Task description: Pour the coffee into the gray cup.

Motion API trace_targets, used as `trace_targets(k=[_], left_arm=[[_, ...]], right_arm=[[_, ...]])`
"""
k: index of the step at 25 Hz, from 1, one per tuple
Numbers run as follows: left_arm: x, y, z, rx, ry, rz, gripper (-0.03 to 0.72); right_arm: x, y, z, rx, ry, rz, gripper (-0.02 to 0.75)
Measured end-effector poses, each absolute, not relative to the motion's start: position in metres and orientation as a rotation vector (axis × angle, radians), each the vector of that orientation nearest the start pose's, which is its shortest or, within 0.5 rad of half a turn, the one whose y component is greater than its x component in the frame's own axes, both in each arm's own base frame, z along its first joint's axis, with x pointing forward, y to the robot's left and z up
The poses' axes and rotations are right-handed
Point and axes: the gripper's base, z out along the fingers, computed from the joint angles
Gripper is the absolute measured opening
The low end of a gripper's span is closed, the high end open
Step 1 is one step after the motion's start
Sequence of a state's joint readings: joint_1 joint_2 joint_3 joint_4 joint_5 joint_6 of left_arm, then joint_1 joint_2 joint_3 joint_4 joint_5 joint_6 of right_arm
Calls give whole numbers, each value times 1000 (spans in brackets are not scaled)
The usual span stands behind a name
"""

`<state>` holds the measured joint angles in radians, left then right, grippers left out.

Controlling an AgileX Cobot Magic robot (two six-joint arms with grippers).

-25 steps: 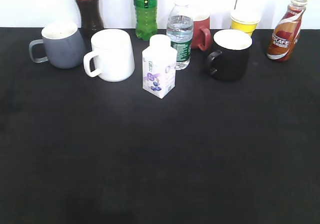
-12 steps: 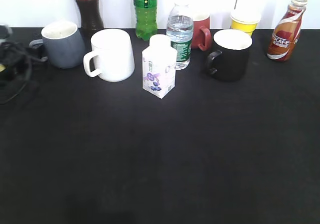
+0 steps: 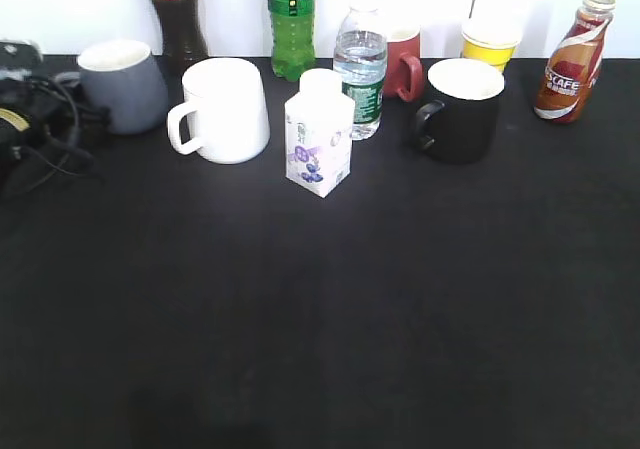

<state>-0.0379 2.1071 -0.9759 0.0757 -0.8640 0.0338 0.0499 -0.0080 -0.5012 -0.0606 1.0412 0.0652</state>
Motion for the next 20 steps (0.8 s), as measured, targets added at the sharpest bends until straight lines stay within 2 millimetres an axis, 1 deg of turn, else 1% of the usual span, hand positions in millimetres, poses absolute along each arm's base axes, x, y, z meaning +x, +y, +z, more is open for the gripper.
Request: trace_targets(k=[3, 5, 6, 7, 9, 11, 12, 13, 14, 15, 17, 19, 20], left_arm=[[386, -20, 162, 146, 1689, -14, 83], [359, -19, 188, 144, 1652, -12, 82], [341, -18, 200, 144, 1632, -11, 81], [326, -18, 209, 144, 1618, -10, 80], [297, -16, 221, 144, 1610, -8, 77], [270, -15, 224, 143, 1610, -9, 76], [260, -15, 224, 139, 1615, -16, 76], [252, -15, 221, 128, 1626, -32, 76], [246, -16, 217, 146, 1643, -38, 76], [243, -18, 212, 179, 1659, -50, 76], [241, -25, 211, 271, 1656, -79, 76], [239, -31, 211, 334, 1650, -132, 76], [238, -34, 210, 365, 1646, -155, 76]], right_arm=[[-5, -5, 279, 18, 2014, 1, 563], [-5, -5, 279, 18, 2014, 1, 563], [-5, -5, 279, 18, 2013, 1, 563], [-6, -5, 281, 18, 2002, 2, 563], [-6, -5, 284, 17, 1983, 3, 552], [3, -5, 286, 15, 2025, 0, 522], [10, -4, 290, 13, 2021, 1, 512], [20, -3, 297, 8, 1960, 6, 507], [33, -2, 305, 1, 1876, 11, 506], [51, 0, 308, -8, 1810, 17, 506], [89, 3, 302, -22, 1782, 25, 517], [127, 6, 299, -33, 1758, 35, 594], [146, 7, 293, -37, 1769, 40, 610]])
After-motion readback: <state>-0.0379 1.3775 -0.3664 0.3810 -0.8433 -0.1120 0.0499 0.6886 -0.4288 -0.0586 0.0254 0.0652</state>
